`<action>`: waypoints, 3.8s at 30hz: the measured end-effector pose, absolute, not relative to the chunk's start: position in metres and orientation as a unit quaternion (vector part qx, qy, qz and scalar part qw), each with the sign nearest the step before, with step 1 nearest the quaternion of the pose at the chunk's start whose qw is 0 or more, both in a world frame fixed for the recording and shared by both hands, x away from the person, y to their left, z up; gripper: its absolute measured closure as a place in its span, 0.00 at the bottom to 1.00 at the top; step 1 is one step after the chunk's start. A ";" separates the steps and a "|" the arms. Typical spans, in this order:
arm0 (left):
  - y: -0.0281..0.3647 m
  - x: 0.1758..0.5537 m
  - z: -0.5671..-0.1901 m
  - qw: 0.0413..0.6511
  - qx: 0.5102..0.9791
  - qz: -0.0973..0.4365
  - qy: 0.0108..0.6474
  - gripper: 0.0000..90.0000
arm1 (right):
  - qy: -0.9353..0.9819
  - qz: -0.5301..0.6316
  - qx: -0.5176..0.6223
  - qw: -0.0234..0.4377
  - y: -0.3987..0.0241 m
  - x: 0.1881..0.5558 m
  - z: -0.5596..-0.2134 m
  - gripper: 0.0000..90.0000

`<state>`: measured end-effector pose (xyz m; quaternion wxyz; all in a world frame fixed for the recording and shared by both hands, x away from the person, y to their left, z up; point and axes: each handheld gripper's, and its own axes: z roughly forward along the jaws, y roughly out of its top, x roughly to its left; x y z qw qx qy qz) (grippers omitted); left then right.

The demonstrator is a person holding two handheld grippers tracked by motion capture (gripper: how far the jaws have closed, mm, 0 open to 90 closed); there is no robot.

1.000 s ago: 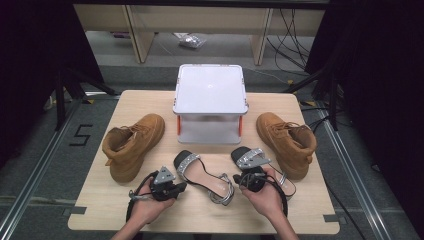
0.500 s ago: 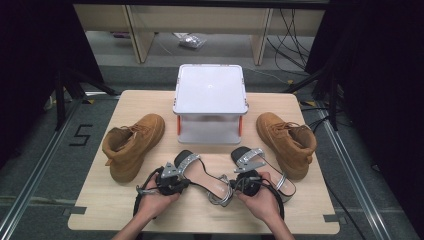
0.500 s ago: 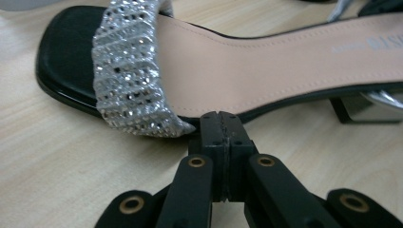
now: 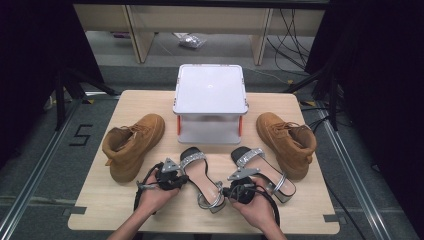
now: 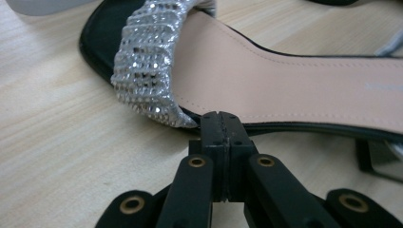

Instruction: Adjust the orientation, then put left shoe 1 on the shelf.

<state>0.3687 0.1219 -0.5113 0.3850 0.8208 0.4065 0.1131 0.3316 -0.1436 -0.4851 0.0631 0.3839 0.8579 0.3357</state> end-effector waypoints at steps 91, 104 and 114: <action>0.124 0.502 -0.382 0.487 0.721 0.243 0.428 0.95 | 0.845 0.194 0.497 0.006 -0.037 0.378 -0.476 0.34; 0.125 0.503 -0.381 0.486 0.724 0.241 0.426 0.97 | 0.890 0.153 0.430 0.018 -0.060 0.383 -0.465 0.45; 0.125 0.503 -0.381 0.485 0.726 0.238 0.425 0.97 | 0.905 0.127 0.406 0.013 -0.056 0.386 -0.466 0.37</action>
